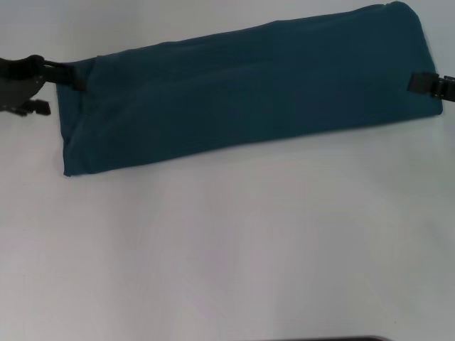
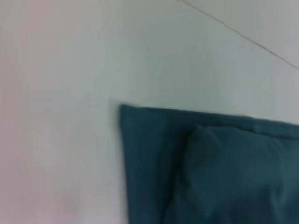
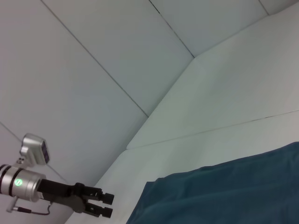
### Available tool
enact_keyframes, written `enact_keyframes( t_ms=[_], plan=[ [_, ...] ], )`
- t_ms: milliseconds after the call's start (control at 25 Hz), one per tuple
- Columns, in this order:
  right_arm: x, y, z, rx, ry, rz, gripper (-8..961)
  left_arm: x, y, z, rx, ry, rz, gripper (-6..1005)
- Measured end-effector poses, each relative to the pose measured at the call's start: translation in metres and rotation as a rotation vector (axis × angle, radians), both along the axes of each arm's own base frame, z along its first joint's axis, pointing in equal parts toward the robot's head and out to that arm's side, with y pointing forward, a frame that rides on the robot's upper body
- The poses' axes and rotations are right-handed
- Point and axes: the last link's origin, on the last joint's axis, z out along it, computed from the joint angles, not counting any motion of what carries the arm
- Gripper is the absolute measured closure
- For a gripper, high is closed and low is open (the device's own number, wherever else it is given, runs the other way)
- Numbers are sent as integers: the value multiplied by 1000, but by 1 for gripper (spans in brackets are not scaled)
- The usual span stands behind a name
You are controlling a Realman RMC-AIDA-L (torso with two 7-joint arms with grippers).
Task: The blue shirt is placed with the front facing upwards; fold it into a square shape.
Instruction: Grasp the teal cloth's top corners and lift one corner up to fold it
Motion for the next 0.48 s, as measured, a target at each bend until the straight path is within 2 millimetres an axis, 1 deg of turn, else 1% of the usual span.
enact_keyframes(
  t_ms=[80,120,320,480],
  plan=[
    [0,0,0,-1,1,0,23,-5,-1,-3,19,-24,86,213],
    [0,0,0,-1,1,-1,23,-6,-1,-4,21,-28,100,177],
    [1,-1,0,0,-1,-2,23,-9,1,-6,36,-6,99,145],
    [1,-1,0,3,-3,-1,23,-14,3,-13,77,18,94,139]
  ],
)
